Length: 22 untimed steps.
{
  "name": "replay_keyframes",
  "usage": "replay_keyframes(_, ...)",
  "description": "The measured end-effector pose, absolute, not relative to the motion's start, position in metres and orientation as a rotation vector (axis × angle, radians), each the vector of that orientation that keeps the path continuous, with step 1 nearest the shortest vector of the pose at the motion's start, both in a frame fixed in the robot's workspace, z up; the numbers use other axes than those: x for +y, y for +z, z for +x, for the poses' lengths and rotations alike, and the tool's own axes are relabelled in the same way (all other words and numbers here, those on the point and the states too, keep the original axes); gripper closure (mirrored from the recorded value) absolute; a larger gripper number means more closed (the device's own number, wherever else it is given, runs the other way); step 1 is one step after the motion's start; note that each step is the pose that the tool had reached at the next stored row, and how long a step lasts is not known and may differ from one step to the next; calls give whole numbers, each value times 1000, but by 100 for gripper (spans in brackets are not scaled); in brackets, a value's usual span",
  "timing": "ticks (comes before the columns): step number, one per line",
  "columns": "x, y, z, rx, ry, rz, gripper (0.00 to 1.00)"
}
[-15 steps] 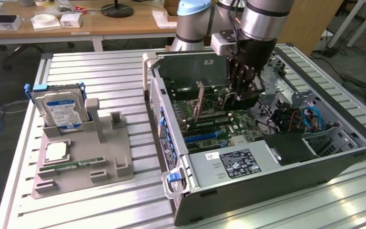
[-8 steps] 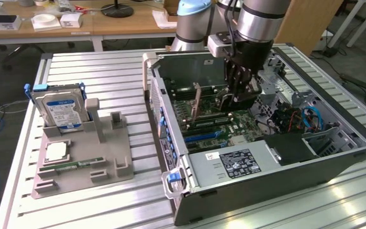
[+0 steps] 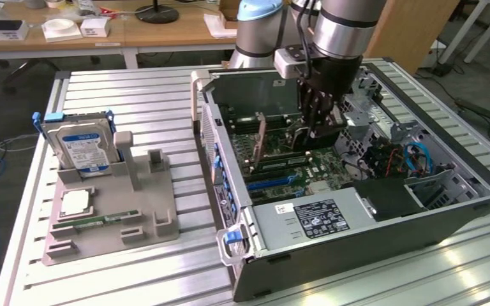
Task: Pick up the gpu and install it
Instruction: 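Insert the gpu into the slot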
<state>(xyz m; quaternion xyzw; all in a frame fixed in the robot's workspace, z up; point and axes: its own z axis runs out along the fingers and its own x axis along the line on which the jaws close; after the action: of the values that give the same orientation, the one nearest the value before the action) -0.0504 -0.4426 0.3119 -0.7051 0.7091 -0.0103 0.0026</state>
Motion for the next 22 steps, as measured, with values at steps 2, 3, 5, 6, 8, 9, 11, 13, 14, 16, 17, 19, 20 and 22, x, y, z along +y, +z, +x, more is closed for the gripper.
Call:
replay_keyframes(2, -443, 311, -53, 2224, -33, -2212, 74)
replay_keyframes(3, -443, 311, -54, 2224, -33, -2212, 74)
replay_keyframes(5, -443, 310, -57, 2224, -33, -2212, 74)
replay_keyframes(6, -443, 309, -59, 2224, -33, -2211, 74)
replay_keyframes(8, -443, 309, -60, 2224, -33, -2212, 74)
replay_keyframes(9, -443, 308, -60, 2224, -33, -2212, 74)
replay_keyframes(11, -443, 307, -61, 2224, -33, -2212, 74)
replay_keyframes(13, -443, 307, -63, 2224, -33, -2212, 74)
replay_keyframes(14, -443, 306, -64, 2224, -33, -2212, 74)
replay_keyframes(16, -443, 306, -65, 2224, -33, -2212, 74)
replay_keyframes(17, -443, 305, -67, 2224, -33, -2212, 74)
replay_keyframes(19, -443, 305, -69, 2224, -33, -2212, 74)
replay_keyframes(20, -443, 304, -69, 2224, -33, -2212, 74)
replay_keyframes(22, -443, 304, -70, 2224, -33, -2212, 74)
